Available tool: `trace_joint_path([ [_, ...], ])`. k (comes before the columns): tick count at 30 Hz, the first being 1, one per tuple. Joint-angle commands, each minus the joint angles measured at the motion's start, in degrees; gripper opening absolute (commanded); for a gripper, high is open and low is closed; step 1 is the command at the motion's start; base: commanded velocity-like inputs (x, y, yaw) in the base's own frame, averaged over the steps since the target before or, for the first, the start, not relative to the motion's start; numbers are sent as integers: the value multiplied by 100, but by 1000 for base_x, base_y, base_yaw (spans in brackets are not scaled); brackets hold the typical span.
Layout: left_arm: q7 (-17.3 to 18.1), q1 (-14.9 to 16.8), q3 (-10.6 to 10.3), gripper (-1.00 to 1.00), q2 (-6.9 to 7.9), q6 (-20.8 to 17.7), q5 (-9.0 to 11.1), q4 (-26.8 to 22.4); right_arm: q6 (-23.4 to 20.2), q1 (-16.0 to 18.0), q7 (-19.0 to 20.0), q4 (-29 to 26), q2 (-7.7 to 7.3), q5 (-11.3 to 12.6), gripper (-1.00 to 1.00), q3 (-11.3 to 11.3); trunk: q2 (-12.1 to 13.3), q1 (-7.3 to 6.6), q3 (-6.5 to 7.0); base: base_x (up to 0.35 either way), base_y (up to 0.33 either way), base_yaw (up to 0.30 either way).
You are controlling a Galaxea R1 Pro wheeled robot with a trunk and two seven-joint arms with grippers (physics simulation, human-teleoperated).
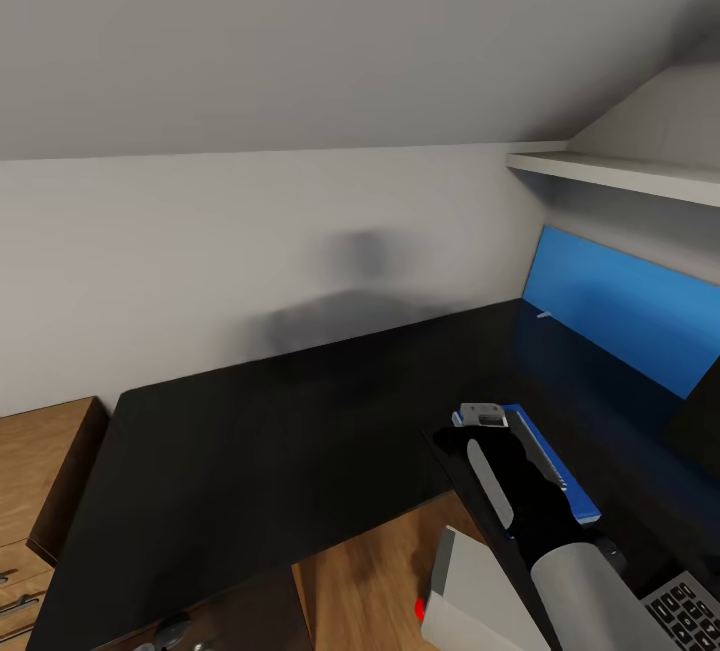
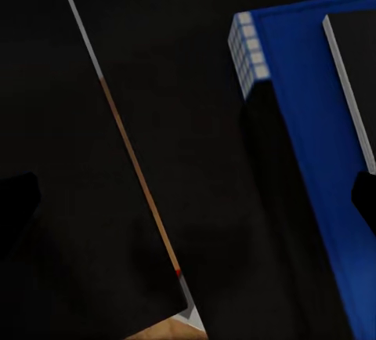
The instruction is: In the bedroom, organize the workspace by keeping the computer under the desk, ensuring the monitor is on the desk, placing the keyboard on the desk next to the monitor, placing the mouse on the desk next to the keyboard, moving the folder from the swivel chair onto the desk next to the mouse, stacking the notebook on top of the folder with the pen on top of the notebook, and positioning the swivel chair next to the desk.
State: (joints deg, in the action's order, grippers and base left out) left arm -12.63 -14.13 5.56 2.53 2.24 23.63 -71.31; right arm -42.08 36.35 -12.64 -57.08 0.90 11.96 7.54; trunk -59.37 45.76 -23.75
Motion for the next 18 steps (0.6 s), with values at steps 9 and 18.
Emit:
trace_joint_path([
  [9,-24,-2,-4,100,16,14,67,20,-4,4,-58,7,113,27,100,3,-4,1,-5,0,0,71],
  [18,-28,-2,-2,100,12,14,71,29,-2,4,-56,20,138,21,100,2,-4,1,-5,0,0,229],
])
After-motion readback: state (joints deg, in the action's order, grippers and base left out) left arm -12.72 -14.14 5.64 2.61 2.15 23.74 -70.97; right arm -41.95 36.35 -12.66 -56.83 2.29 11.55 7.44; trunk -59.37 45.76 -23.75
